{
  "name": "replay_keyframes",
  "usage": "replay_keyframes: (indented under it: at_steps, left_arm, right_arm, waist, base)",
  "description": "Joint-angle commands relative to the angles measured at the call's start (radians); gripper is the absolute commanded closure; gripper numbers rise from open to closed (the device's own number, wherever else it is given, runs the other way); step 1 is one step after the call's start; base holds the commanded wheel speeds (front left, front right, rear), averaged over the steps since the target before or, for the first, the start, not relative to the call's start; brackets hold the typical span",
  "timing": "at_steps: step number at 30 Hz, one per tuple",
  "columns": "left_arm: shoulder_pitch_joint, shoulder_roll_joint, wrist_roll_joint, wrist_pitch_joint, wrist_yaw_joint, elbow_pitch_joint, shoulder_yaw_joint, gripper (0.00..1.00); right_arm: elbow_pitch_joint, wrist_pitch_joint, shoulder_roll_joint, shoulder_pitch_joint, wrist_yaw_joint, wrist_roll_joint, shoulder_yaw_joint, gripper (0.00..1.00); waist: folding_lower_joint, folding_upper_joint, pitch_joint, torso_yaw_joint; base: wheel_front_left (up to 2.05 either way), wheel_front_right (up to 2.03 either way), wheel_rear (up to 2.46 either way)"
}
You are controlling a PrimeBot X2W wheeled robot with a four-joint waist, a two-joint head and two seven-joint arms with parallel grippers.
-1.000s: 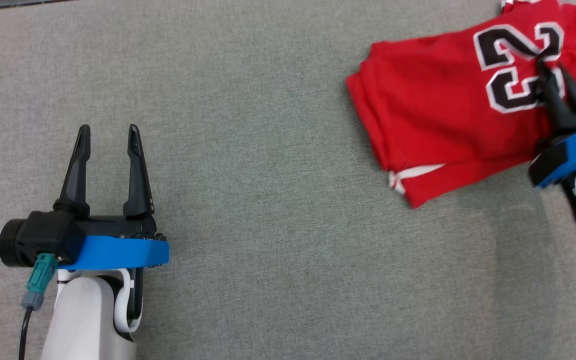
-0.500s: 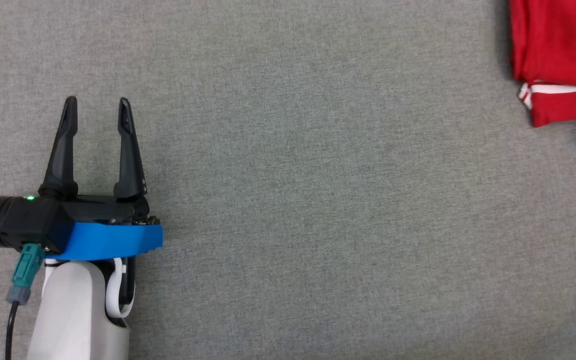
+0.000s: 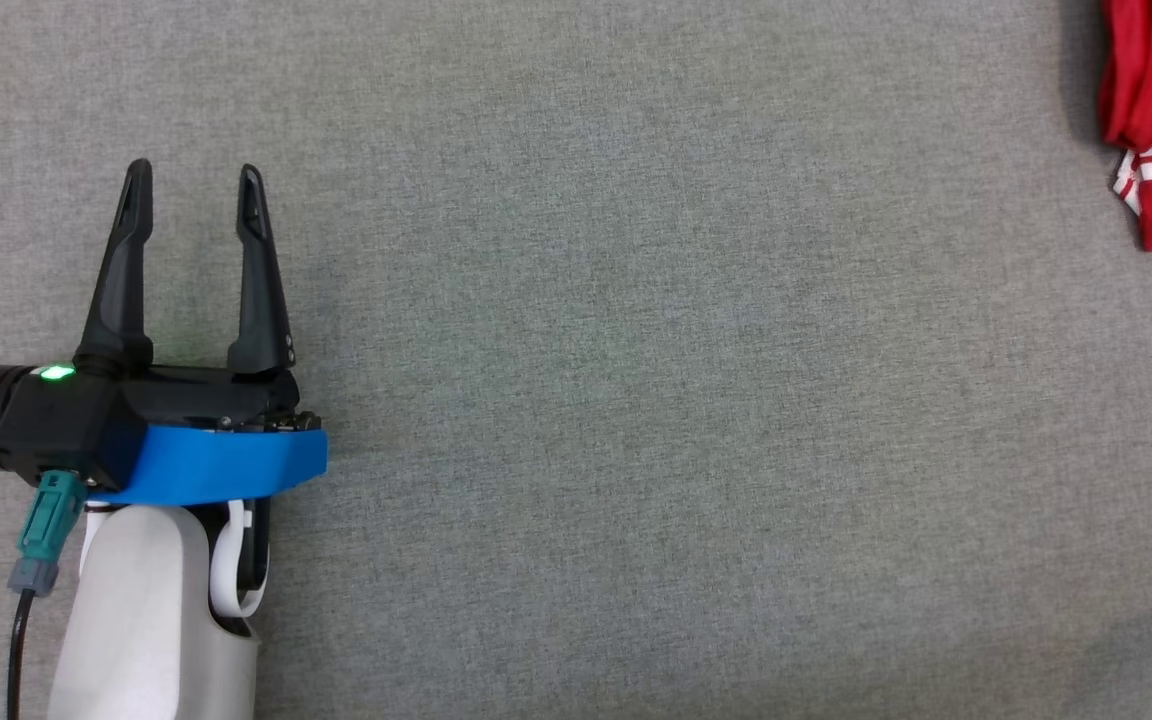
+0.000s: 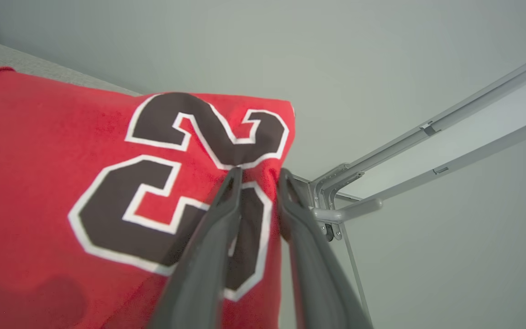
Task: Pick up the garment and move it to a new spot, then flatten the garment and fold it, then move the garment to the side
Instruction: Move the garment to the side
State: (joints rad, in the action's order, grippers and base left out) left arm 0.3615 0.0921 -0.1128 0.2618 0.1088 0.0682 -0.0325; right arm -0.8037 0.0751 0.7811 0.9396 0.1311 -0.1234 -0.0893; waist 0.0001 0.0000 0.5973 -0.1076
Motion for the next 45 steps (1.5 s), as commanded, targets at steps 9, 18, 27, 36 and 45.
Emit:
replay_keyframes:
  at_steps: [9,18,27,36,45]
  left_arm:
    - [-0.001,0.006,-0.009,0.004,-0.01,0.013,0.009,0.0]
    - [-0.044,-0.005,-0.027,0.004,-0.015,0.031,0.023,0.0]
    - [-0.133,-0.018,-0.051,0.004,-0.02,0.066,0.044,0.0]
    - [-0.197,-0.025,-0.065,0.004,-0.027,0.099,0.067,0.0]
    - [-0.241,-0.028,-0.065,0.004,-0.023,0.121,0.072,0.0]
  right_arm:
    - [-0.105,0.066,-0.061,0.059,0.0,0.058,0.045,0.0]
    - [-0.083,0.167,-0.157,0.067,0.0,0.048,0.03,0.0]
    - [0.075,0.191,-0.319,-0.053,0.0,-0.012,-0.029,0.0]
    - [0.254,0.191,-0.445,-0.237,0.0,-0.068,-0.088,0.0]
    - [0.391,0.191,-0.532,-0.44,0.0,-0.076,-0.064,0.0]
  waist:
    - [-0.0001,0.0,-0.033,-0.003]
    - [-0.0001,0.0,-0.141,0.019]
    - [-0.0001,0.0,-0.281,0.068]
    - [-0.0001,0.0,-0.389,0.098]
    - [-0.0001,0.0,-0.449,0.104]
  base:
    - [0.0,0.0,0.0]
    - [0.0,0.0,0.0]
    - [0.0,0.0,0.0]
    - [0.0,0.0,0.0]
    - [0.0,0.0,0.0]
